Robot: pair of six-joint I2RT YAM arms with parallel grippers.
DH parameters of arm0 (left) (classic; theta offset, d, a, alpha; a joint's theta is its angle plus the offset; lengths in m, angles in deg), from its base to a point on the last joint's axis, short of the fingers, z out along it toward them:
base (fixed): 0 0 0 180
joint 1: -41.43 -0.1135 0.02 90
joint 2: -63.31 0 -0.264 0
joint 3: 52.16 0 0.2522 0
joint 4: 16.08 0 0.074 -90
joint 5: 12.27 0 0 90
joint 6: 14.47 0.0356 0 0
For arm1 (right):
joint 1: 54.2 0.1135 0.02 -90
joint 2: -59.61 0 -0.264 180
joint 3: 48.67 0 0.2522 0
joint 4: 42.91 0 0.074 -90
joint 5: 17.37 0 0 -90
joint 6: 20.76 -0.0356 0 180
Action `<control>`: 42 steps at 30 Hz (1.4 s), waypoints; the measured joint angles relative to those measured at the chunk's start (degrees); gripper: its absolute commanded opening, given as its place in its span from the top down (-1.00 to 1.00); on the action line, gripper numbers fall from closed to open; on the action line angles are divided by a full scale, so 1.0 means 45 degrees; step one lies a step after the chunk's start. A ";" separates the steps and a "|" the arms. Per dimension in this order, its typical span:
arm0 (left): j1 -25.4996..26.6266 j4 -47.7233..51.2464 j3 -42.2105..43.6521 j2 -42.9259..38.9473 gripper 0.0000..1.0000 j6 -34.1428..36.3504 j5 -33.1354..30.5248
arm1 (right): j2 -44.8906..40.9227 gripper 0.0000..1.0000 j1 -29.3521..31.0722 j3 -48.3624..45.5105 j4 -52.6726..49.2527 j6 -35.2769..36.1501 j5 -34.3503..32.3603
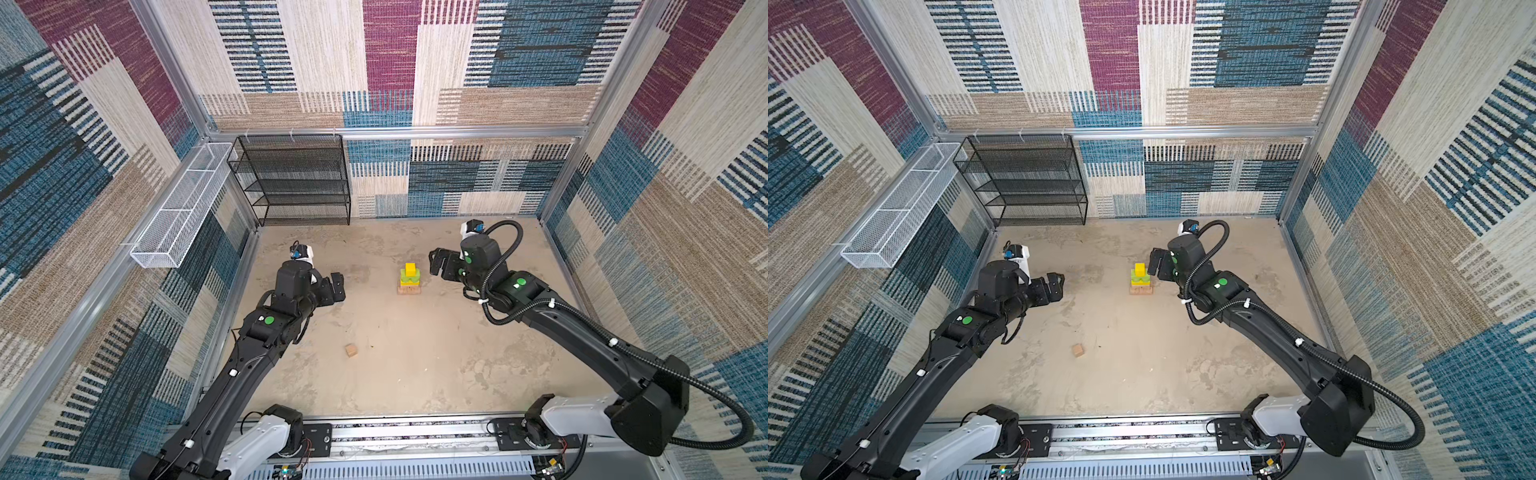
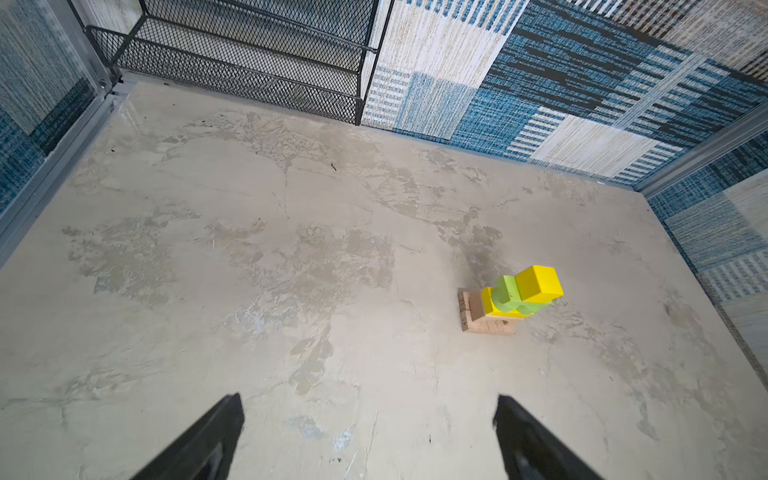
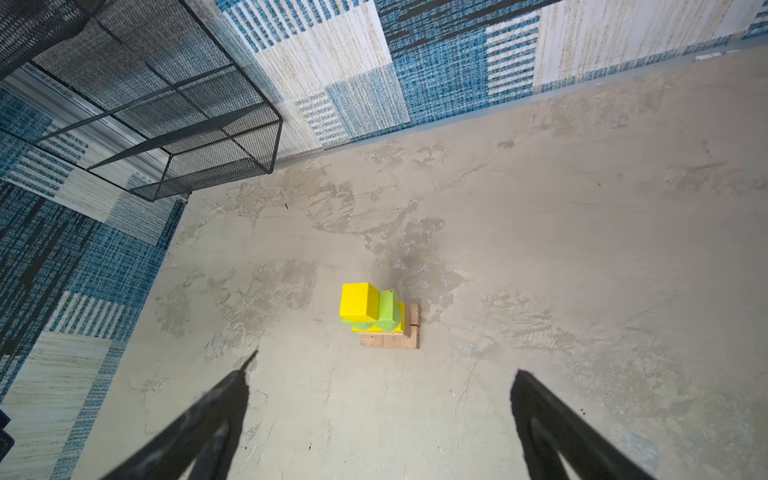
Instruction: Build the wood block tower
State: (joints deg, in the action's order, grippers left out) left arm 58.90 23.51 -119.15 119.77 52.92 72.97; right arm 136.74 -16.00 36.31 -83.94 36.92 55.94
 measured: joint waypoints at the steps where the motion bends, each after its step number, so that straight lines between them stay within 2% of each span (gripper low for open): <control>1: -0.0223 -0.0068 0.0180 -0.0102 -0.98 -0.0010 0.0267 | 0.0301 -1.00 0.0340 0.0452 -0.0335 0.0000 -0.0219; 6: -0.1365 -0.0529 0.0777 -0.0160 -1.00 -0.0306 0.1438 | 0.1608 -1.00 0.2176 0.2550 -0.1894 -0.0155 -0.1384; 11: -0.2001 -0.0831 0.0933 0.0015 -0.98 -0.0588 0.2725 | 0.2953 -1.00 0.3682 0.4177 -0.3473 -0.0486 -0.2409; 19: -0.3191 -0.0782 0.1506 -0.0996 -1.00 -0.0597 0.3371 | 0.6348 -0.98 0.5382 0.7830 -0.6309 -0.0709 -0.3279; 24: -0.3245 -0.0665 0.1549 -0.1768 -1.00 -0.0539 0.3424 | 0.8791 -0.94 0.6198 1.0666 -0.8315 -0.0680 -0.3327; 27: -0.3308 -0.0500 0.1549 -0.2059 -1.00 -0.0529 0.3366 | 0.9816 -0.88 0.6533 1.1681 -0.9199 -0.0525 -0.3279; 30: -0.3410 -0.0277 0.1549 -0.2215 -1.00 -0.0515 0.3356 | 1.0176 -0.85 0.6703 1.1725 -0.9612 -0.0345 -0.2973; 34: -0.3560 -0.0005 0.1535 -0.2375 -1.00 -0.0505 0.3123 | 0.9908 -0.81 0.6649 1.0579 -0.9272 -0.0010 -0.2356; 42: -0.3745 0.0505 0.1360 -0.2550 -1.00 -0.0505 0.3021 | 0.9564 -0.56 0.6679 0.8947 -0.7713 0.0835 -0.0141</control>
State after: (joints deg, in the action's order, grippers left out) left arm 42.05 25.78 -113.03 108.30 50.65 86.57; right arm 179.77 14.05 76.57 -118.65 40.68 55.31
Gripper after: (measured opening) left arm 0.998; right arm 0.810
